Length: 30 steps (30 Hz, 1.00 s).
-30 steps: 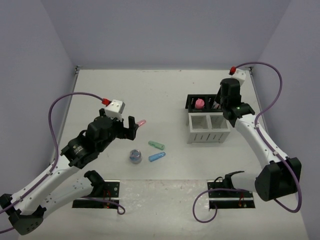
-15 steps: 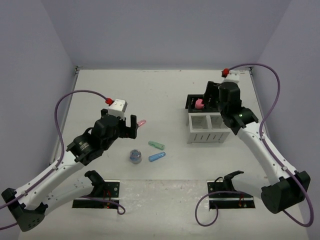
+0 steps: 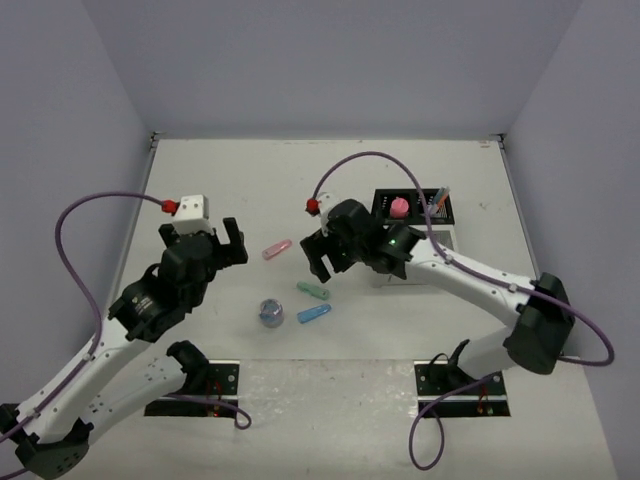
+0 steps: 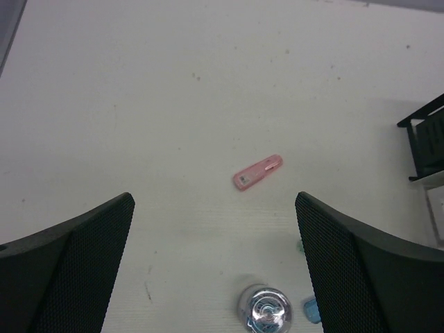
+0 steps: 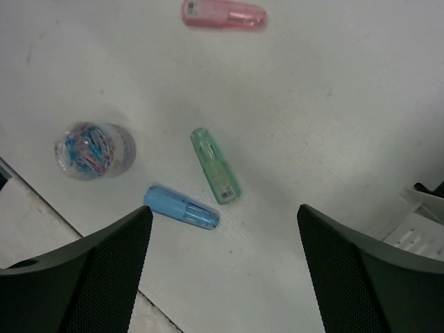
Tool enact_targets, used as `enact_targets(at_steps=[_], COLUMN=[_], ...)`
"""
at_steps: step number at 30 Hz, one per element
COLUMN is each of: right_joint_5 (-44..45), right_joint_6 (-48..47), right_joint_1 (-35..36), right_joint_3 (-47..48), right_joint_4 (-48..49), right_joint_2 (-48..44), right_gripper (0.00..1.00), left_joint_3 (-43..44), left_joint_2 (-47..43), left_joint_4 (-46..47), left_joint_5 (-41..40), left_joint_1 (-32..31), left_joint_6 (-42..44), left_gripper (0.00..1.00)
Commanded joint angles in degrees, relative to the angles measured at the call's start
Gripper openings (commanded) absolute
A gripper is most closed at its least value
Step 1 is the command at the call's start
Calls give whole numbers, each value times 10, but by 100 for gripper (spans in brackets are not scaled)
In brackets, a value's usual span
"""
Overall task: Sort the stationery into containers
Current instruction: Pick up the stationery from the center of the board.
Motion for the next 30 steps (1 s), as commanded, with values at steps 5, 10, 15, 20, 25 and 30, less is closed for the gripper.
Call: enact_targets(at_steps=[5, 10, 15, 20, 25, 30], right_joint_5=[16, 27, 17, 25, 15, 31], right_joint_6=[-34, -42, -59, -64, -65, -63], right_joint_1=[36, 42, 44, 46, 46, 46], right_joint_3=[104, 148, 184, 200, 192, 200], right_joint_4=[-53, -66, -79, -109, -108, -100], right_joint_2=[207, 282, 335, 377, 385, 396], right_gripper=[79, 68, 56, 39, 41, 24], left_joint_3=[-15, -15, -20, -21, -22, -23], left_joint_2=[0, 10, 4, -2, -7, -11], left_joint_4=[29, 28, 36, 36, 40, 40], left_joint_5=[-2, 16, 30, 33, 41, 42], left_joint_1=[4, 4, 4, 3, 4, 4], left_joint_6=[30, 34, 40, 40, 44, 45], left_gripper=[100, 100, 100, 100, 100, 100])
